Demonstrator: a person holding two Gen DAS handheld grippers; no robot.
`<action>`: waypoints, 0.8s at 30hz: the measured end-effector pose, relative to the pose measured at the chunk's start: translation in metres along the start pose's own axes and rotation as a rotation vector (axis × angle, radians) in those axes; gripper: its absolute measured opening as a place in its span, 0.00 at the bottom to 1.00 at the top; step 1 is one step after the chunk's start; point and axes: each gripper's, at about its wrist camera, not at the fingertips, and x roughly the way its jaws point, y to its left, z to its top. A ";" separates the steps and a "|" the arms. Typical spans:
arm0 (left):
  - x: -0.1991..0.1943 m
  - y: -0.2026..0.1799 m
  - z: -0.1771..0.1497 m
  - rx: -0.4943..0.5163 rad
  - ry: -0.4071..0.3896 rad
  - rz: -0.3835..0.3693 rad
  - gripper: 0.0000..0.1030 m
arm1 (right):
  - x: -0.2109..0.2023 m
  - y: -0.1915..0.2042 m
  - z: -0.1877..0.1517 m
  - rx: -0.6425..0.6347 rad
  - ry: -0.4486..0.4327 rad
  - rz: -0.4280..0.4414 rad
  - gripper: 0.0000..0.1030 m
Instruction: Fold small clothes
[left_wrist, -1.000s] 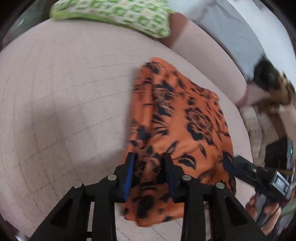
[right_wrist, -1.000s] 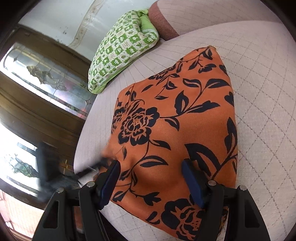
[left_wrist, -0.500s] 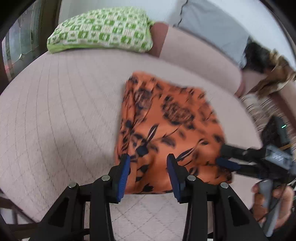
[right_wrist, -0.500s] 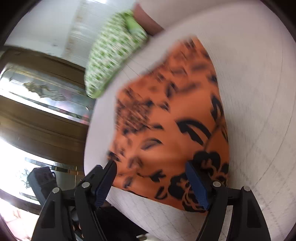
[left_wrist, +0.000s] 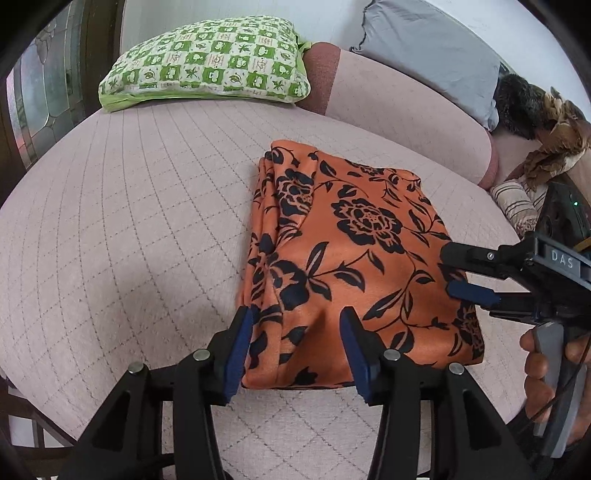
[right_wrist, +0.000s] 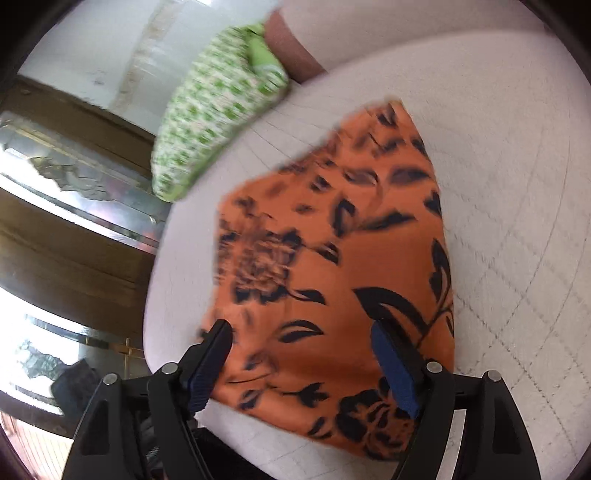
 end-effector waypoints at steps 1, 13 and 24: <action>0.001 0.001 -0.001 0.001 0.001 -0.001 0.48 | 0.000 0.000 -0.001 0.001 -0.007 0.004 0.78; 0.021 0.017 -0.006 -0.033 0.048 0.023 0.59 | 0.021 0.000 0.028 0.006 0.020 -0.033 0.82; -0.001 0.033 0.046 -0.097 -0.064 -0.102 0.75 | -0.045 -0.038 0.020 0.033 -0.138 -0.006 0.82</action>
